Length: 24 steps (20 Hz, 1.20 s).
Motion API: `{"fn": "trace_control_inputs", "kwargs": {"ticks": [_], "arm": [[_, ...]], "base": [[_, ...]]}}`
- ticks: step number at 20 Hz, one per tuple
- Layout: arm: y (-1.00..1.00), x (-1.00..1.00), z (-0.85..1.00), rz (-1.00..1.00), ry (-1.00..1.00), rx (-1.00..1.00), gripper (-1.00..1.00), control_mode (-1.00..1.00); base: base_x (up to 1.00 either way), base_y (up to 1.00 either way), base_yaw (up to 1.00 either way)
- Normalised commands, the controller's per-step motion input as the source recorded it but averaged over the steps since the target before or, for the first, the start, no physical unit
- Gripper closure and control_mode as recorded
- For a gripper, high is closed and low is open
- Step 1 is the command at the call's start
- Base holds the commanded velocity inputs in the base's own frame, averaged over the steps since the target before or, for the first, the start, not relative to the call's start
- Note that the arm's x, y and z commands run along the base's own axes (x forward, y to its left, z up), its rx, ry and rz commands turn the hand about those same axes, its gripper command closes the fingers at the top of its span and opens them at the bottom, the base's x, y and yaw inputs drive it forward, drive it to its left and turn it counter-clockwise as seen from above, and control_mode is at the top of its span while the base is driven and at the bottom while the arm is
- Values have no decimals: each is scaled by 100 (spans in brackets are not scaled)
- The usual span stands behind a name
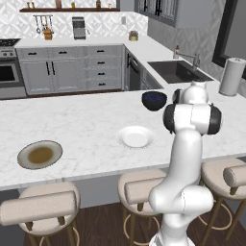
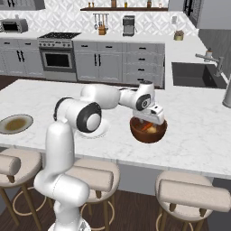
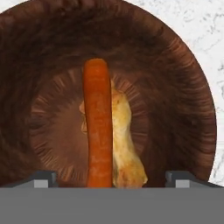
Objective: Pick the chicken drumstick and carrot from their plates and place them in the bowl. Then put the bowl in the fridge.
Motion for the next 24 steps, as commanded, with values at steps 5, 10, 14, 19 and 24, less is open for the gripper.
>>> {"fn": "trace_control_inputs", "kwargs": {"ticks": [5,10,14,19,24], "arm": [[31,-8,24,0,-11,0,-100,-100],[45,-11,20,14,-2,0,-100,-100],[58,-21,3,20,0,0,-100,-100],[49,-39,0,25,0,0,-100,-100],[3,1,-3,24,2,0,-100,-100]], "base": [[0,0,0],[0,0,0],[0,0,0],[0,0,0],[0,0,0]]}}
